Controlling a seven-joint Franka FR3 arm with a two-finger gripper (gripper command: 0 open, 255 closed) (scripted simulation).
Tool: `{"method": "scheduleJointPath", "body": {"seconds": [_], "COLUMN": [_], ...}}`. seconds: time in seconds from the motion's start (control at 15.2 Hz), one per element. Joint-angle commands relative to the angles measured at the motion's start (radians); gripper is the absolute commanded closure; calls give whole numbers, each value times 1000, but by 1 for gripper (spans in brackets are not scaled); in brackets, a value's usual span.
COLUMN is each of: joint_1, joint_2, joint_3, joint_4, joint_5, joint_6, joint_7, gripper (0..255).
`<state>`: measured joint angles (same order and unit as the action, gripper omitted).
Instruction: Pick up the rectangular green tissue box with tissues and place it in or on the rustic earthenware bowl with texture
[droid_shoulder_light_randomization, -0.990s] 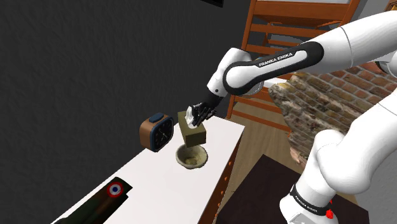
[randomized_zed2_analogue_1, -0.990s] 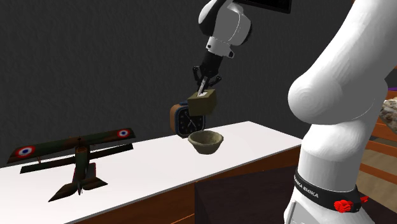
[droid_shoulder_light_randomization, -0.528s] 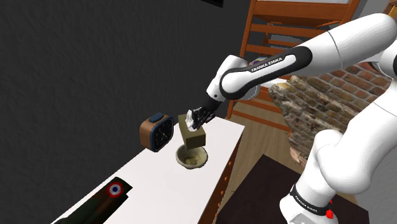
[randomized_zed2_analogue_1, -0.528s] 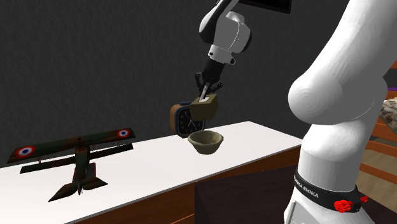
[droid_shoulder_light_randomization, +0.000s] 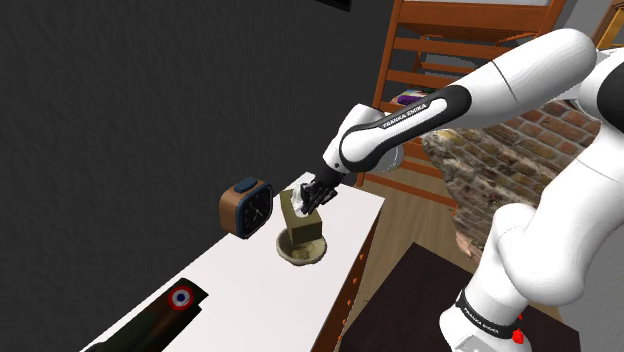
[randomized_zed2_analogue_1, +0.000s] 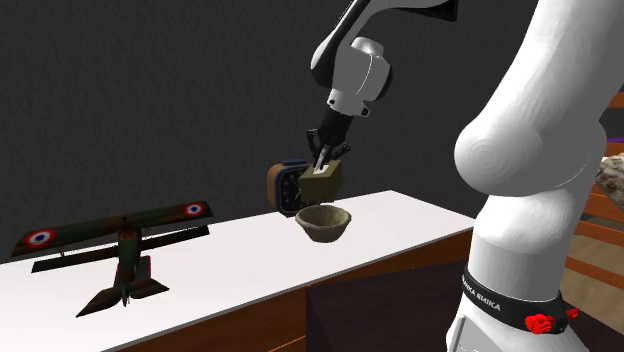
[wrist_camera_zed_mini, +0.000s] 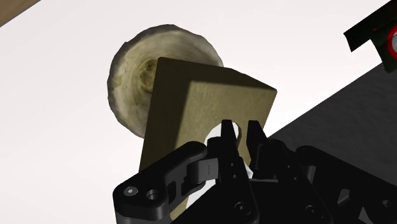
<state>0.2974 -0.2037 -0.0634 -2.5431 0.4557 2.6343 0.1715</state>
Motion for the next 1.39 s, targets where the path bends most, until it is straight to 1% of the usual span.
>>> {"method": "scheduleJointPath", "body": {"seconds": [0.0, 0.4, 0.92, 0.99, 1.32], "joint_1": [9, 38, 38, 38, 38], "joint_2": [21, 92, 92, 92, 92], "joint_3": [-3, -14, -14, -14, -14], "joint_4": [-10, -26, -26, -27, -27], "joint_5": [24, 117, 117, 117, 117], "joint_6": [30, 110, 110, 110, 110], "joint_7": [-22, -109, -109, -109, -109], "gripper": [255, 255, 255, 0, 0]}}
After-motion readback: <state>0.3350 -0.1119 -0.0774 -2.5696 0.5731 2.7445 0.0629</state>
